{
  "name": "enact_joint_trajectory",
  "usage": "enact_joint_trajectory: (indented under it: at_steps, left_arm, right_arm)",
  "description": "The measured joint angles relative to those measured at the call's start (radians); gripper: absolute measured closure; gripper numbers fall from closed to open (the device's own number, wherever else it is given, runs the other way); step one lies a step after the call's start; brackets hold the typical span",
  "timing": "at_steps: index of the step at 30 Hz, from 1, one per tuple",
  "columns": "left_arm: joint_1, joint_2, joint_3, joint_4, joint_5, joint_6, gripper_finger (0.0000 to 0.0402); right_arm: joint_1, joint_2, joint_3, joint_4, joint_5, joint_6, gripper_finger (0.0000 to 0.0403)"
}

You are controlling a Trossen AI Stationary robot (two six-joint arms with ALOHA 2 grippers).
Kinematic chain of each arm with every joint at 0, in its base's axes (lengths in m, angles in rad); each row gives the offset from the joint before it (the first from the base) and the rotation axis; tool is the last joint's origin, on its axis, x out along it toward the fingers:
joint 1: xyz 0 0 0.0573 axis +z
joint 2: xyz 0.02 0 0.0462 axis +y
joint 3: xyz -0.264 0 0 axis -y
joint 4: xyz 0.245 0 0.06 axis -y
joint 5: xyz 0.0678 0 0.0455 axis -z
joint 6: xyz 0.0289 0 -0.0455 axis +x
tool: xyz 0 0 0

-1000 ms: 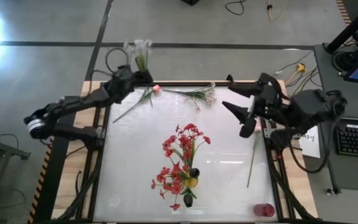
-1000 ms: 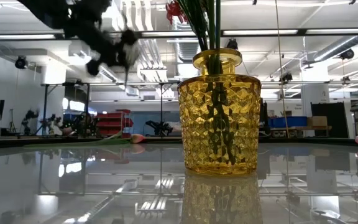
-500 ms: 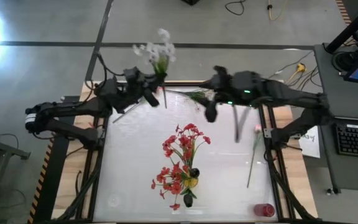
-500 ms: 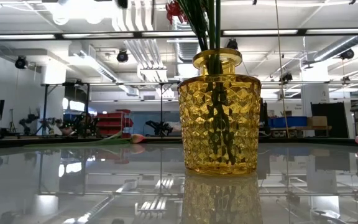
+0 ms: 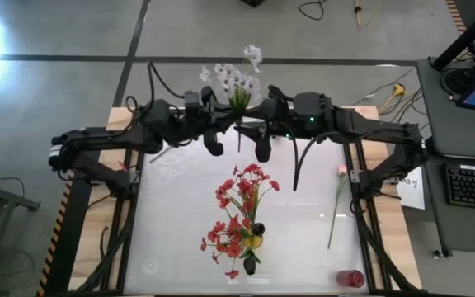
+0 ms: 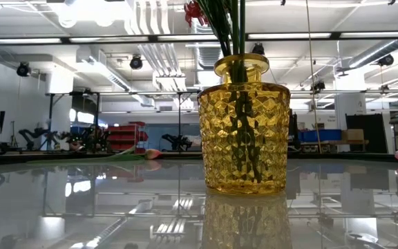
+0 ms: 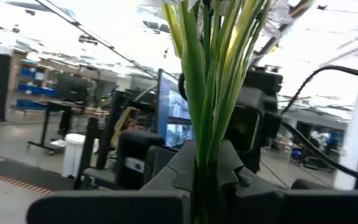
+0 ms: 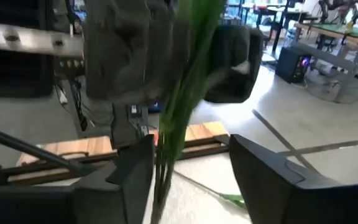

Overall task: Sort flowers into vase by color
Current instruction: Put the left white flowers into the red vase

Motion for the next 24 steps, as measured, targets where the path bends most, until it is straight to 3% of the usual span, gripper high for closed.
enact_joint_trajectory:
  at_steps: [7,12,19,24]
  left_arm:
    - [0.0,0.061,0.055,-0.005,0.027,0.007,0.04]
    - [0.002,0.041,0.074,-0.096,0.027,0.056,0.0391]
    - [-0.001,0.016,0.128,-0.338,0.03,0.062,0.0345]
    - [-0.013,0.01,0.165,-0.392,0.037,0.064,0.0297]
  right_arm:
    - [0.001,-0.004,0.0,-0.018,-0.001,0.034,0.0302]
    - [0.001,-0.024,0.0,-0.075,-0.005,0.057,0.038]
    - [0.001,-0.066,-0.001,-0.078,0.003,0.055,0.0389]
    - [0.001,-0.107,-0.004,-0.089,0.003,0.049,0.0389]
